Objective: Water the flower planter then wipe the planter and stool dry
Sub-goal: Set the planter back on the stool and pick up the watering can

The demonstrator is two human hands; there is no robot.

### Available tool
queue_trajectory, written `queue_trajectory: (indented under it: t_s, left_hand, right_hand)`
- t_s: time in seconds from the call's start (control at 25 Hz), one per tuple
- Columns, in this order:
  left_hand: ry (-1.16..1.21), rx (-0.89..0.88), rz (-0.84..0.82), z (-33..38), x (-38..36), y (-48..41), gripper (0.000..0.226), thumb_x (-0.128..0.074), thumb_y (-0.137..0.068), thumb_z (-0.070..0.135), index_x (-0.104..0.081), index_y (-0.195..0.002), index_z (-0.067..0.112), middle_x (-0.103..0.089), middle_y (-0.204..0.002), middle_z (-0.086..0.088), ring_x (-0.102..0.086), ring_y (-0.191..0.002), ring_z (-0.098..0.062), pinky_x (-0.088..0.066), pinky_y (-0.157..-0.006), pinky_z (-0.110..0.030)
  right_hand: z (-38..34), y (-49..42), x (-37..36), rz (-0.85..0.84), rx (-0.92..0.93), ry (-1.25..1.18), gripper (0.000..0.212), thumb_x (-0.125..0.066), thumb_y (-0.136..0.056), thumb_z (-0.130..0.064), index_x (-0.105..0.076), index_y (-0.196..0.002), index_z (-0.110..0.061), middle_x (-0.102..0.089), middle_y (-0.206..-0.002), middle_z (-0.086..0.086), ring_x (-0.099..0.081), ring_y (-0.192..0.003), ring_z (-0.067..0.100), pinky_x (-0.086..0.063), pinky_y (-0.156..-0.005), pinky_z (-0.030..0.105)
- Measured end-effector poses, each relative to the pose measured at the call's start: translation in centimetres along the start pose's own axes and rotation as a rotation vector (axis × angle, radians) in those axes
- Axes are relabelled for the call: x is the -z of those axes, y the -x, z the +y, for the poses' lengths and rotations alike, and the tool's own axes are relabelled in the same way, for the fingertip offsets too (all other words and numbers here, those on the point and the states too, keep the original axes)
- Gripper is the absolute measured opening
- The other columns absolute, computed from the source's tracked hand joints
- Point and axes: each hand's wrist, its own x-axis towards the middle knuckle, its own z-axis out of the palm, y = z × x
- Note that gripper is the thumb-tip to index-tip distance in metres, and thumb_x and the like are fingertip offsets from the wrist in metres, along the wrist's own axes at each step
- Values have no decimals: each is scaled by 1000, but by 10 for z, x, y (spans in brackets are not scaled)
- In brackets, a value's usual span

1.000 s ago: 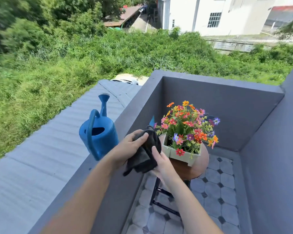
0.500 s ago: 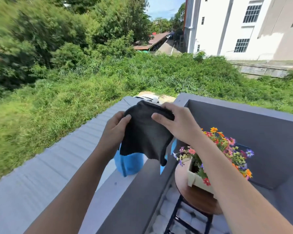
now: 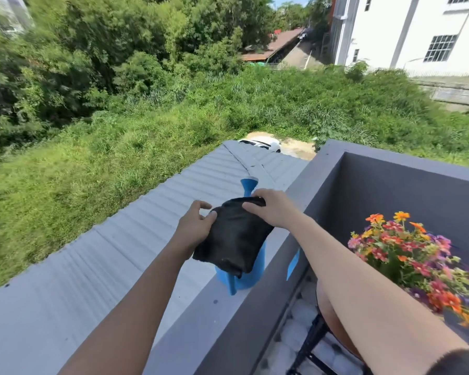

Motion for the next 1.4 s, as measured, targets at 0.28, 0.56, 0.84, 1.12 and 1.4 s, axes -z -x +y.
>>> queue_trajectory:
  t_s: [0.28, 0.56, 0.84, 1.12, 1.4]
  left_hand:
    - [-279, -56, 158, -15, -34, 2, 22, -50, -94, 29, -62, -108, 15, -62, -106, -11, -58, -97, -24, -43, -79, -30]
    - [-771, -50, 147, 43, -83, 25, 56, -41, -93, 54, -52, -117, 5, -62, -116, -13, -56, -111, -32, -43, -82, -35]
    - [-821, 27, 179, 35, -97, 10, 33, -51, -96, 30, -45, -116, 5, -62, -117, -12, -57, -110, -30, -43, -80, -36]
    - [-747, -211, 224, 77, -82, 12, 27, -49, -95, 20, -46, -112, 0, -60, -114, -22, -57, -106, -41, -41, -73, -39]
    - [-626, -628, 195, 229, -126, 61, 38, -52, -94, 28, -48, -113, -5, -60, -113, -27, -55, -107, -42, -40, -82, -40]
  right_hand:
    - [50, 16, -36, 47, 20, -152, 51, -57, -92, -38, -41, -138, -24, -54, -129, 2, -50, -121, 19, -39, -102, 37]
    - [79, 32, -56, 123, 52, 236, 64, -19, -96, -54, -34, -146, -18, -42, -150, 1, -35, -140, 20, -20, -113, 40]
    - [95, 52, -72, 51, 68, 327, 81, 10, -85, -60, -10, -155, -22, -9, -163, -7, -2, -150, 12, 1, -119, 42]
    - [71, 58, -43, 276, -3, 234, 72, 8, -88, -52, -5, -154, -28, -13, -163, -1, -5, -151, 17, 0, -119, 45]
    - [68, 104, 121, 752, -28, 360, 71, -1, -89, -49, -18, -153, -22, -19, -162, 2, -9, -151, 21, 3, -118, 43]
